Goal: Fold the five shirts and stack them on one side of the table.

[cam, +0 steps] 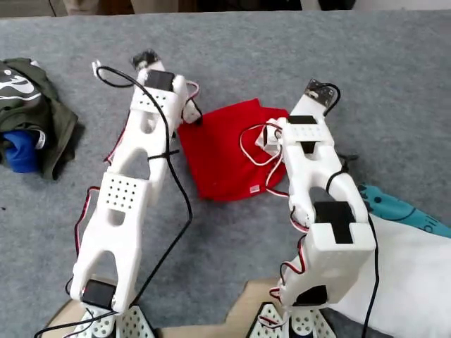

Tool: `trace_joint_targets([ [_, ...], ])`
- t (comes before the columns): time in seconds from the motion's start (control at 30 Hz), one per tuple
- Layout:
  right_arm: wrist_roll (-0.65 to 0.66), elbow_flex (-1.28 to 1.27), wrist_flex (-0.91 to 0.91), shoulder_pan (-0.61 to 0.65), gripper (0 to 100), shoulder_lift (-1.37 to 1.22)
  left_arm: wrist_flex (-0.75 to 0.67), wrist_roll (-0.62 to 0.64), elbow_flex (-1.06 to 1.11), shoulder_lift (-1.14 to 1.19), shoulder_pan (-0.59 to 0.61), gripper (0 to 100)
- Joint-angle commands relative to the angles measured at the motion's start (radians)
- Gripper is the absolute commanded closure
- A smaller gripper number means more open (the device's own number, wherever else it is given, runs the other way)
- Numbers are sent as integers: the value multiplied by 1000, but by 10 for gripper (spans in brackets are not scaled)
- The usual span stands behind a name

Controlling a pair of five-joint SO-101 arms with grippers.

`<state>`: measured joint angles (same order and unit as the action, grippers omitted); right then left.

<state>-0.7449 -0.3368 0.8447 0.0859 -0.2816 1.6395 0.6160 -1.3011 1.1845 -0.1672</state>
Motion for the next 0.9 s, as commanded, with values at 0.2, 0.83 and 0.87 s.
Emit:
trace_joint_targets([
  [0.2,6,-2,-17,-16,994,-1,-46,94,-104,16,18,982],
  [0.83,49,-153,58,-36,994,463,66,155,-374,-68,-89,982],
  [0.87,58,-165,83,-36,994,524,80,155,-374,-93,-103,982],
])
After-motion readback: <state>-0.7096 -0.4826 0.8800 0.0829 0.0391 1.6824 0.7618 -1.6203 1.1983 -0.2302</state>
